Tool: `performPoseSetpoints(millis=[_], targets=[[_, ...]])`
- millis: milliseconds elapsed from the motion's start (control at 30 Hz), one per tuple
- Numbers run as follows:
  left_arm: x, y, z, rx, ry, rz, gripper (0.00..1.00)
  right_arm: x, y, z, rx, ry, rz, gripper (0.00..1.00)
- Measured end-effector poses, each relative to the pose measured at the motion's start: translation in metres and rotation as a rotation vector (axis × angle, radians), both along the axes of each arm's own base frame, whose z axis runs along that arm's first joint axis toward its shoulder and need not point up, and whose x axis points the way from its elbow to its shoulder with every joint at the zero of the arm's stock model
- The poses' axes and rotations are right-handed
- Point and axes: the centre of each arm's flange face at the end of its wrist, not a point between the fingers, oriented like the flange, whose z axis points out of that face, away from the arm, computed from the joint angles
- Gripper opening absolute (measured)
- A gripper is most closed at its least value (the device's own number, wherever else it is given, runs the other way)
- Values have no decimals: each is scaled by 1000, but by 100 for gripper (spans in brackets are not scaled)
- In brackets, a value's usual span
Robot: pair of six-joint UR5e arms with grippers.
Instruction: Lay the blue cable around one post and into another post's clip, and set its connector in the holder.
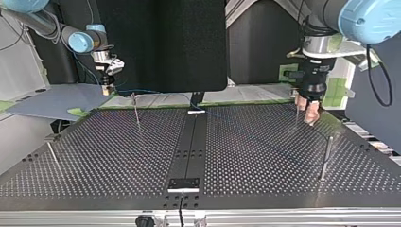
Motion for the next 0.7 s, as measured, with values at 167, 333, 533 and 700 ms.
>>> performPoseSetpoints(millis=[167, 333, 533, 700], targets=[[-2, -19, -24, -44, 23, -71, 100, 1, 0, 0, 0, 1, 1, 0], [-1, -34, -58, -83, 69, -86, 100, 3, 1, 0, 0, 6, 5, 0], [-5, -49, -100, -111, 125, -76, 100, 5, 2, 0, -3, 12, 11, 0], [-10, -60, -130, -103, 163, -72, 100, 6, 2, 0, -4, 19, 12, 0]])
